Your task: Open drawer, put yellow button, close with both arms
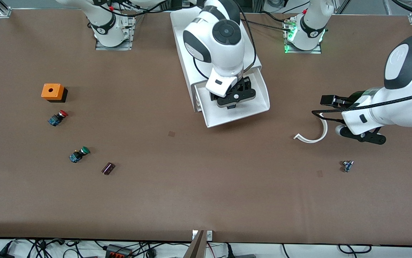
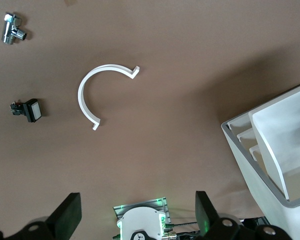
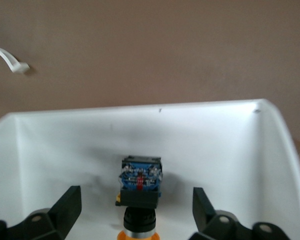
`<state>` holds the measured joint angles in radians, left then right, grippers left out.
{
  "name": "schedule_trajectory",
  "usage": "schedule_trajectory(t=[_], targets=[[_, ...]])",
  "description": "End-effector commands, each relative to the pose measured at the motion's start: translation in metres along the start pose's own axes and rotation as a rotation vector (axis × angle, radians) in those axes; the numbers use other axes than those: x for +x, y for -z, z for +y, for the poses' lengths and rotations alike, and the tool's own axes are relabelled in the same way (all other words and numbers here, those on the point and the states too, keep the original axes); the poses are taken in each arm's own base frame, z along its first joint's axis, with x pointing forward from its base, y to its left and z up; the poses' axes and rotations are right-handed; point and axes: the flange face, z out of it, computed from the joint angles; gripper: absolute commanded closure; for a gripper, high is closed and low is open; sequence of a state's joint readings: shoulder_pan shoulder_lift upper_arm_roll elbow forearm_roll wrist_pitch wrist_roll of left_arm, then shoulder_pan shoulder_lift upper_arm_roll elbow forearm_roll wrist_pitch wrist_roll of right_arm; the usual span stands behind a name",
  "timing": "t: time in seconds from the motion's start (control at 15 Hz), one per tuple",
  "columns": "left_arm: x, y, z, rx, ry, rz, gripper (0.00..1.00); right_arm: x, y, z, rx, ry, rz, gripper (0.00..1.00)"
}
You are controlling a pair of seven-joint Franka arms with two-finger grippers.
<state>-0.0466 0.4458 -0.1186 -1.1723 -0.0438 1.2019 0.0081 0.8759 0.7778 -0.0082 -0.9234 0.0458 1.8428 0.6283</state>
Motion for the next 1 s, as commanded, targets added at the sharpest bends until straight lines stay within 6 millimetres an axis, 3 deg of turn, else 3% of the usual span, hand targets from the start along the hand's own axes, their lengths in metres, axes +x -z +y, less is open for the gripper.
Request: schedule_trajectory(t=[0.0, 0.13, 0.33, 0.47, 0.67, 0.8, 0.93], targets=[[0.006, 0.005, 0.005, 0.015, 0.059, 0.061, 0.00, 0.040, 0.051, 0.059, 0.021, -0.101, 0.053, 0.00], [0.008, -0.003, 0.015, -0.007, 0.125, 0.077, 0.00, 0.074, 0.064, 0.121, 0.003, -0.175, 0.084, 0.00], [0.024, -0.025, 0.049, -0.022, 0.219, 0.118, 0.00, 0.112, 0.054, 0.229, -0.062, -0.187, 0.063, 0.00], [0.035, -0.047, 0.073, -0.037, 0.252, 0.176, 0.00, 0.127, 0.044, 0.321, -0.148, -0.165, 0.003, 0.00], [0.046, -0.074, 0.116, -0.078, 0.342, 0.242, 0.00, 0.138, 0.042, 0.452, -0.134, -0.213, -0.029, 0.00], [0.049, -0.105, 0.160, -0.097, 0.410, 0.279, 0.00, 0.136, 0.049, 0.507, -0.091, -0.231, -0.040, 0.00], [0.048, -0.143, 0.204, -0.107, 0.415, 0.317, 0.00, 0.131, 0.062, 0.536, -0.089, -0.255, -0.039, 0.00]])
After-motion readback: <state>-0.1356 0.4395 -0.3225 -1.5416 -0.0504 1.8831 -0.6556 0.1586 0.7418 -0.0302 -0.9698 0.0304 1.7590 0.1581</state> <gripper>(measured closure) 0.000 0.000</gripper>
